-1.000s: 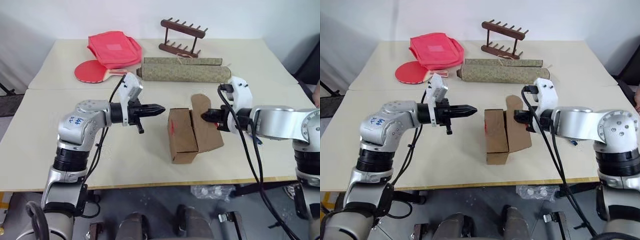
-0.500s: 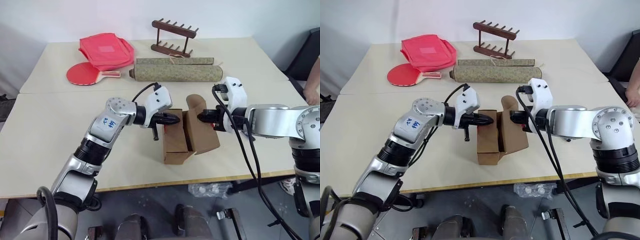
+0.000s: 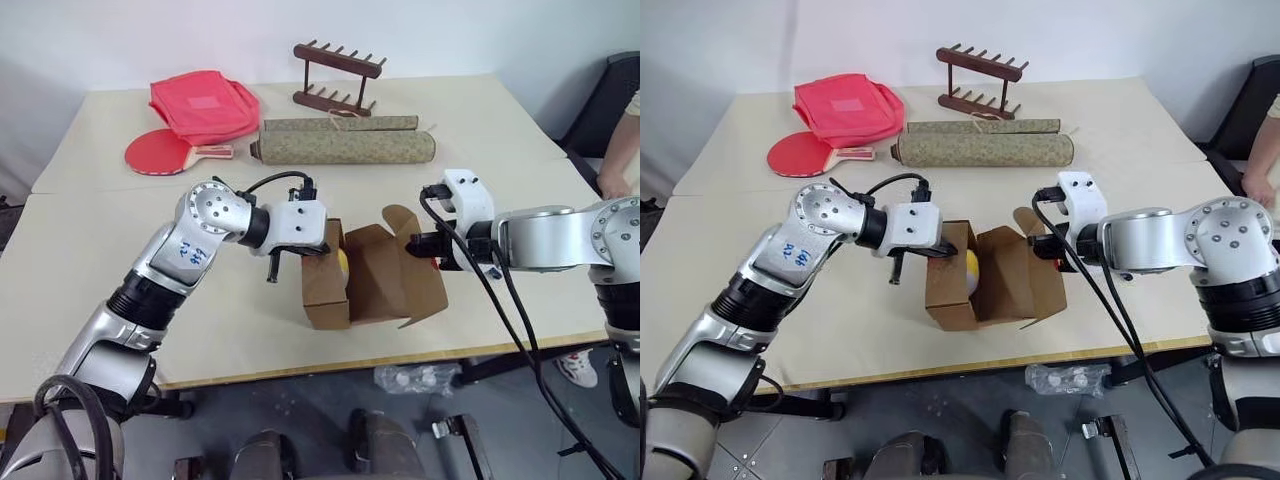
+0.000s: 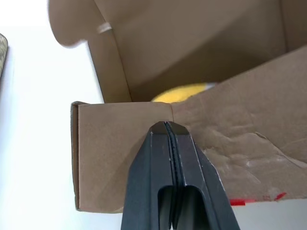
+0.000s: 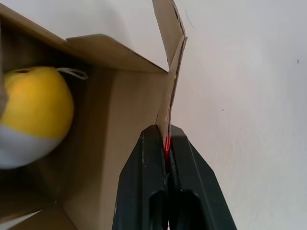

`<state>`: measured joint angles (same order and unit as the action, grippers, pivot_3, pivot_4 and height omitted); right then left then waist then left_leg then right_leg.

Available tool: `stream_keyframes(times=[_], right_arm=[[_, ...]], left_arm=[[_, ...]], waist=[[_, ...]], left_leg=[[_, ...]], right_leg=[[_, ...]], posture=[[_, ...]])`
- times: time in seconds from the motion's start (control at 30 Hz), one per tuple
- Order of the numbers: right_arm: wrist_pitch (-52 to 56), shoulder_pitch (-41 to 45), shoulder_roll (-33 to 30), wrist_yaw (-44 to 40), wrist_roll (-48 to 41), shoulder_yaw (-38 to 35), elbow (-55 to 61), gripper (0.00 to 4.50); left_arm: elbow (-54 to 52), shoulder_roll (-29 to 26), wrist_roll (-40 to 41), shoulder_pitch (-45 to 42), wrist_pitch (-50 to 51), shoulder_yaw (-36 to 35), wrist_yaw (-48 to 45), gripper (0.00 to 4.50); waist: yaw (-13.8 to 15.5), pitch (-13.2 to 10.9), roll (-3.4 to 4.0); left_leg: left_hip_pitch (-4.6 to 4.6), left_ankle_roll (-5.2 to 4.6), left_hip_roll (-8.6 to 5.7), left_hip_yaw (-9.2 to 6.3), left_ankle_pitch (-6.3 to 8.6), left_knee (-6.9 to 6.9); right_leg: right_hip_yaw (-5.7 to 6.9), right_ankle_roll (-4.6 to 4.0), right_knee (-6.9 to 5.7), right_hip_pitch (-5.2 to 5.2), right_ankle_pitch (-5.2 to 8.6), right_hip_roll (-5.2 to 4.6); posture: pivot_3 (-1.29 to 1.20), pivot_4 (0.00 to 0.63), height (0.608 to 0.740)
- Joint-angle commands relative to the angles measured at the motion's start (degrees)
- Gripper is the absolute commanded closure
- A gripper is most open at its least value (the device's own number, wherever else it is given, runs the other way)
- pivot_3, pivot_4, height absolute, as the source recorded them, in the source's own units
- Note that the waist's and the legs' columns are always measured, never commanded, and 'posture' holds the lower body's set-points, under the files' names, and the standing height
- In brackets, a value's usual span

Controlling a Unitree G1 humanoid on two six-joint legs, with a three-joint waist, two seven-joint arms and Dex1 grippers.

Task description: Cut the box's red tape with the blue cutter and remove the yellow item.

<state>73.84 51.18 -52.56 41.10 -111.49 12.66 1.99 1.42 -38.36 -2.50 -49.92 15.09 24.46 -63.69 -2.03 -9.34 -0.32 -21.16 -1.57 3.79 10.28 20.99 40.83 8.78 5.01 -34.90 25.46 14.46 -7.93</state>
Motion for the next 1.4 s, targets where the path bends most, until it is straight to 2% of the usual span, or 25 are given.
stream_keyframes(times=[0.03, 0.23, 0.3, 0.37, 0.47, 0.73, 0.93, 1.13, 1.23, 1.33, 1.4], right_arm=[[0.9, 0.3, -1.1, -2.1, -1.5, 1.0, 0.5, 4.48], [0.9, -3.0, -1.6, -4.1, 1.8, 1.3, -1.9, 4.48], [2.6, 1.9, -2.6, -3.4, -0.3, 1.8, -2.9, 4.48], [3.4, 4.9, -2.4, -2.9, -1.5, 2.6, -3.7, 4.48], [2.7, 3.4, -1.1, -2.6, -1.5, 3.9, -3.3, 4.48], [0.6, 0.6, 0.0, -1.2, -1.5, 4.8, -3.7, 4.48], [0.2, 1.9, -0.9, -0.8, -1.5, 3.1, -4.3, 4.48], [0.3, 3.3, -1.0, -0.1, -1.5, 2.9, -4.4, 4.48], [0.2, 3.8, -0.8, 0.0, -1.5, 3.0, -4.5, 4.48], [-0.1, 4.0, -0.6, 0.3, -1.5, 3.1, -4.7, 4.48], [-0.1, 3.9, -0.6, 0.2, -1.5, 3.1, -4.6, 4.48]], left_arm=[[1.3, -2.7, -4.8, 5.6, 2.4, 5.2, -3.5, 4.5], [-1.1, -2.1, -4.5, 8.6, 6.5, 3.1, -2.4, 4.5], [-0.1, -1.4, -5.8, 9.1, 5.5, 3.0, -1.5, 4.5], [1.6, 0.9, -6.0, 9.0, 6.1, 2.0, 0.1, 4.5], [3.8, 3.5, -5.9, 8.4, 6.5, 0.9, 1.8, 4.5], [6.7, 4.9, -7.0, 7.6, 5.9, -0.6, 3.6, 4.5], [7.4, 1.2, -0.1, 5.2, 10.1, -8.3, -0.8, 4.5], [10.9, -3.4, 3.3, 2.1, 9.9, -12.1, -4.9, 4.5], [11.6, -2.3, 5.7, -0.1, 11.1, -14.3, -4.7, 4.5], [7.9, 1.9, 13.9, -3.2, 18.6, -19.7, -3.9, 4.5], [2.9, 4.5, 18.2, -3.3, 23.3, -20.9, -3.6, 4.5]], waist=[[0.2, 0.1, 0.15], [1.8, 0.4, 0.89], [2.4, 0.2, 0.72], [2.8, 0.1, 0.98], [3.4, 0.2, 0.82], [3.3, 0.2, 0.8], [2.5, 0.1, 0.77], [1.7, 0.0, 0.73], [1.8, -0.1, 0.65], [2.1, -0.2, 0.46], [2.1, -0.3, 0.31]], left_leg=[[0.0, 0.01, 0.0, 0.0, 0.0, 0.0], [-0.03, -0.07, -0.14, -0.01, 0.02, 0.04], [-0.23, -0.09, -0.17, -0.02, 0.02, 0.11], [-0.57, -0.13, -0.17, -0.14, 0.01, 0.33], [-0.61, -0.25, -0.31, -0.15, 0.03, 0.31], [-0.91, -0.37, -0.44, -0.27, 0.05, 0.32], [-0.96, -0.39, -0.38, -0.28, 0.03, 0.31], [-1.41, -0.35, -0.49, -0.06, 0.01, 0.21], [-1.43, -0.33, -0.71, -0.05, 0.0, 0.16], [-1.6, -0.33, -0.73, -0.11, 0.0, 0.3], [-1.8, -0.36, -0.63, -0.14, -0.02, 0.43]], right_leg=[[0.0, 0.0, 0.0, 0.0, 0.0, 0.0], [-0.03, 0.04, 0.15, -0.02, -0.02, -0.11], [-0.01, 0.1, 0.12, 0.09, -0.06, -0.11], [0.04, 0.21, -0.02, 0.26, -0.14, -0.15], [0.13, 0.31, 0.11, 0.21, -0.19, -0.29], [0.33, 0.52, 0.37, 0.23, -0.31, -0.39], [0.33, 0.52, 0.35, 0.29, -0.31, -0.35], [0.28, 0.52, 0.2, 0.97, -0.31, -0.33], [0.3, 0.52, 0.24, 0.99, -0.31, -0.32], [0.32, 0.55, 0.25, 0.99, -0.32, -0.32], [0.33, 0.66, 0.27, 1.04, -0.38, -0.32]], posture=[[0.0, 0.15, 0.74], [0.0, 0.15, 0.74], [0.0, 0.15, 0.74], [0.0, 0.15, 0.74], [0.0, 0.15, 0.74], [0.0, 0.15, 0.74], [0.0, 0.15, 0.74], [0.0, 0.15, 0.74], [0.0, 0.15, 0.74], [0.0, 0.15, 0.74], [0.0, 0.15, 0.74]])
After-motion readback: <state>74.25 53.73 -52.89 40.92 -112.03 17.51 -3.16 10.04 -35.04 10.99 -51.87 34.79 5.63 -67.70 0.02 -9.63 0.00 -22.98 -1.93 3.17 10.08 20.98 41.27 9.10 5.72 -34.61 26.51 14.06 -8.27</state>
